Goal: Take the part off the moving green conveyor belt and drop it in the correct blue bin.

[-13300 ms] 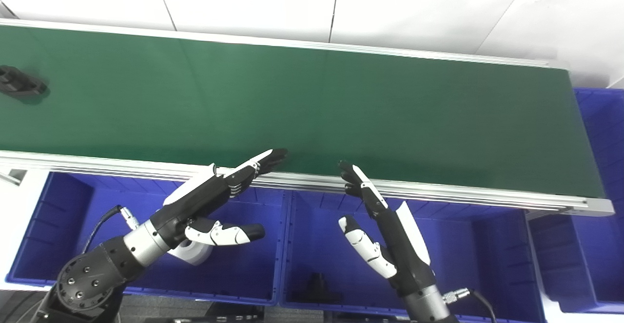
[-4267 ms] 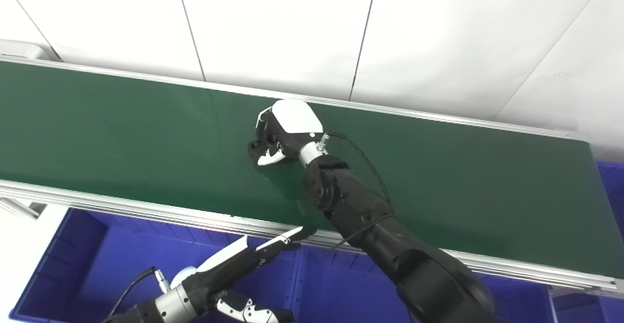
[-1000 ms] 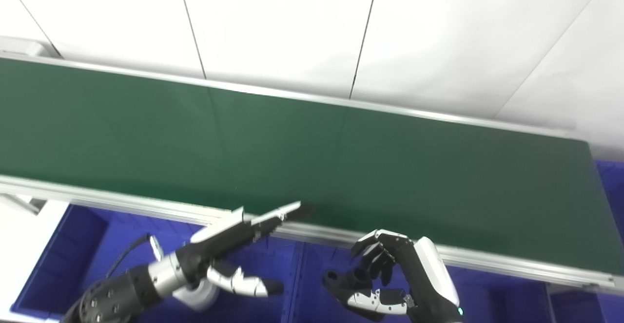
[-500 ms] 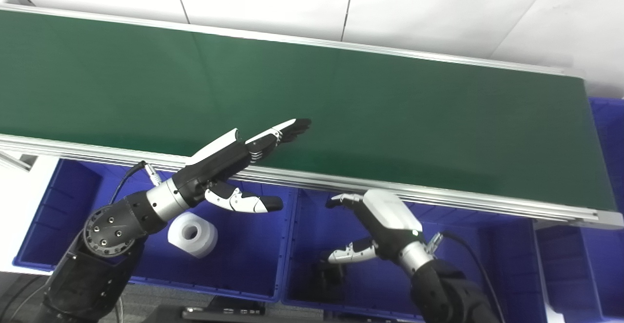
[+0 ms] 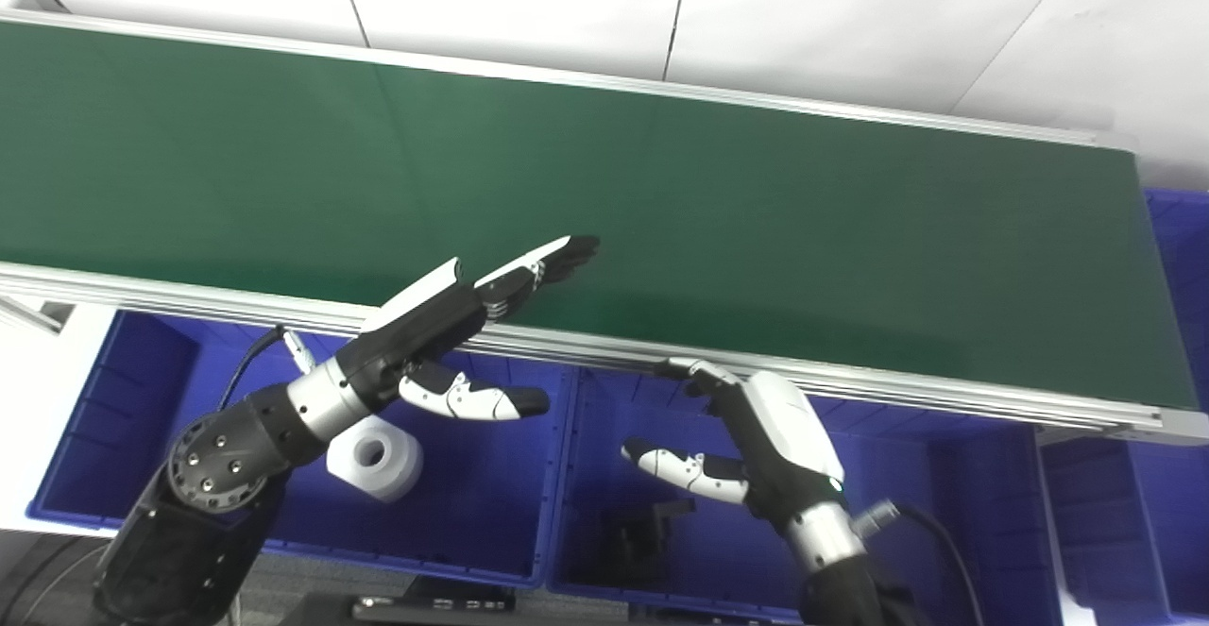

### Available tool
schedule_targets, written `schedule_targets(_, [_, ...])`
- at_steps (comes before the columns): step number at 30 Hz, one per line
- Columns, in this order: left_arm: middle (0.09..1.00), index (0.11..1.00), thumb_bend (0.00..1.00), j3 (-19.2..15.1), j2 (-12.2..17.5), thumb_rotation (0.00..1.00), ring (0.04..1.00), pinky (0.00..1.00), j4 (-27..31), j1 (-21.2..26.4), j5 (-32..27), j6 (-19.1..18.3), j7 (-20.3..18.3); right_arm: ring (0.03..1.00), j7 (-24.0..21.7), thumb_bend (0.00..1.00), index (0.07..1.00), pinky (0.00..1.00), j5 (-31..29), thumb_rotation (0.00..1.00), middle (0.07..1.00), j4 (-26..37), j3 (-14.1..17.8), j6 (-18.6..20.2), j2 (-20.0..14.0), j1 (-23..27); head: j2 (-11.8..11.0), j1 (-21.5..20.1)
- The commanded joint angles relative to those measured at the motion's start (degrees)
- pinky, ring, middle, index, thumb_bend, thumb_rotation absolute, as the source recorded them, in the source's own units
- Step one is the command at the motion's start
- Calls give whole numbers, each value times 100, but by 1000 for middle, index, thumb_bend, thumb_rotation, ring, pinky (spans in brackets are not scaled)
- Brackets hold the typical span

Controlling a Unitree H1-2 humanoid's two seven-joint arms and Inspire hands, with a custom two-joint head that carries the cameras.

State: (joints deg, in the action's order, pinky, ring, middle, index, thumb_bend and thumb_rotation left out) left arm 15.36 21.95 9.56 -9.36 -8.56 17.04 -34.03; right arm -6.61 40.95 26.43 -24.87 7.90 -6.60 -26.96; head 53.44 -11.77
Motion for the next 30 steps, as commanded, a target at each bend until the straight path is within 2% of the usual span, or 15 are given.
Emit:
schedule_targets(1, [1000,1000,301,-49,108,377,1000,1000,25,-14,-8,213,9,710,483,441,756,626,-440,628,759,171,62,-713,85,-159,-7,7])
schedule_targets(3, [1000,1000,307,-49,147,377,1000,1000,-15,-60,31,218,-1,726,736,401,766,639,-708,700,768,174,84,-1099,106,-305,-11,-26])
schedule_targets(6, [1000,1000,312,-28,195,399,1000,1000,-91,-101,122,291,-10,758,929,374,802,660,-837,782,807,157,79,-1443,102,-463,-13,-46])
schedule_targets(9, [1000,1000,308,1,218,425,1000,1000,-136,-133,207,353,-10,796,1054,379,830,691,-890,796,848,68,65,-1652,124,-534,-10,-38])
schedule_targets(12, [1000,1000,306,19,222,397,1000,1000,-145,-166,187,361,-16,819,1151,383,845,724,-918,808,863,-49,83,-1788,165,-528,-7,1])
schedule_targets(20, [1000,1000,323,-19,314,444,1000,997,59,-312,192,202,5,871,1134,386,886,781,-945,855,904,-173,101,-1908,139,-441,-6,106])
schedule_targets(27, [1000,1000,321,-50,430,412,1000,1000,239,-396,51,68,-34,900,858,402,917,810,-1051,915,936,-101,63,-1711,71,-276,15,135])
schedule_targets(30, [1000,1000,326,-66,483,417,1000,1000,305,-432,-27,20,-57,910,737,409,931,824,-1154,907,947,-78,71,-1663,78,-235,25,151])
